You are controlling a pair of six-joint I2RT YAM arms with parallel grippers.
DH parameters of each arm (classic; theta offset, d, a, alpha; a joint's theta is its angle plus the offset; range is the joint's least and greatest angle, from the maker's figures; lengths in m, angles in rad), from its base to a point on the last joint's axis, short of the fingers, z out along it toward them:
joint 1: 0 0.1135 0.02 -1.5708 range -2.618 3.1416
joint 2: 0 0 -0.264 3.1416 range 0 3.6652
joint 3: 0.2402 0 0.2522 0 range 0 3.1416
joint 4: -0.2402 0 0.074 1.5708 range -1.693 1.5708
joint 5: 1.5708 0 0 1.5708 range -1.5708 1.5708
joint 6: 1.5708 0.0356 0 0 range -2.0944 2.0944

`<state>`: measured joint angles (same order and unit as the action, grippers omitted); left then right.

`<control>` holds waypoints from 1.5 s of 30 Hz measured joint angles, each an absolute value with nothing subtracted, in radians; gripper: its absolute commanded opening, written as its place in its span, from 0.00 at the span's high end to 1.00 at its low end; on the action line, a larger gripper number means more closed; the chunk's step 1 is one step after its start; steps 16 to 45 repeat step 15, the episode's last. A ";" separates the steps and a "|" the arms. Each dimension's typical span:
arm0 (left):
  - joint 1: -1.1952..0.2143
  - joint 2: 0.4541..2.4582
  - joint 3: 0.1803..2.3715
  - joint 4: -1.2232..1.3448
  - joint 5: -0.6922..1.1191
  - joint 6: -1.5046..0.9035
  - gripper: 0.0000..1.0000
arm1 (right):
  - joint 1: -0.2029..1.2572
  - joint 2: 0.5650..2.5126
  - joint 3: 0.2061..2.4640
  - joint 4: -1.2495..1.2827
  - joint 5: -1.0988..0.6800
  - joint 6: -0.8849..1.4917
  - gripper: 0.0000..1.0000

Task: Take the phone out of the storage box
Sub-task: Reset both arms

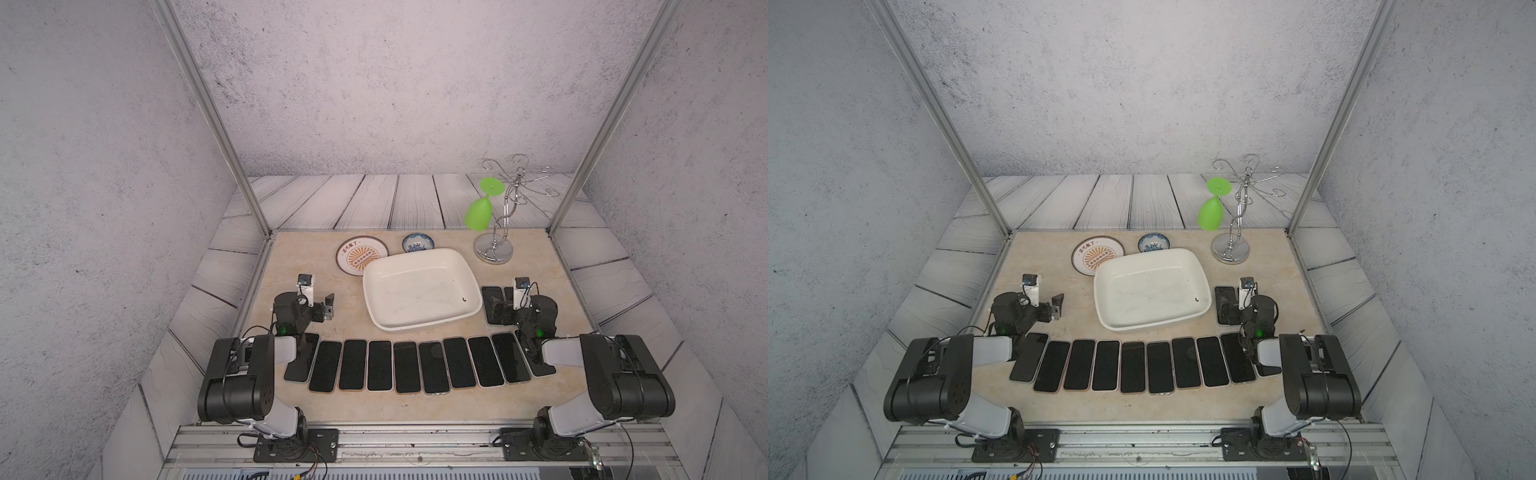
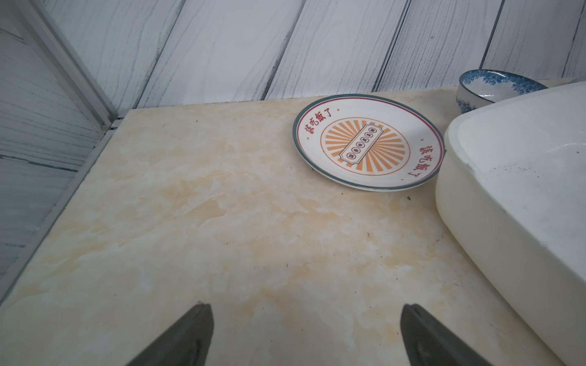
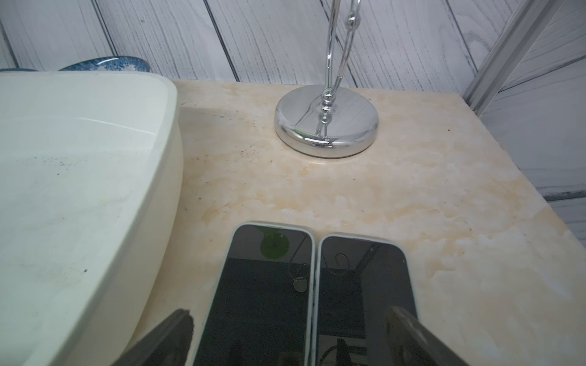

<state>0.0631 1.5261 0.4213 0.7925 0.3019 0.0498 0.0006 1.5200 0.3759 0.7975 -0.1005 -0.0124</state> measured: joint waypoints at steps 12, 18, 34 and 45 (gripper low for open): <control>0.063 1.526 0.429 0.776 0.246 0.026 0.02 | 0.000 1.523 0.442 0.750 0.086 0.058 0.01; 0.063 1.526 0.430 0.770 0.231 0.020 0.02 | 0.000 1.523 0.445 0.736 0.090 0.060 0.01; 0.063 1.526 0.430 0.770 0.231 0.020 0.02 | 0.000 1.523 0.445 0.736 0.090 0.060 0.01; 0.063 1.526 0.430 0.770 0.231 0.020 0.02 | 0.000 1.523 0.445 0.736 0.090 0.060 0.01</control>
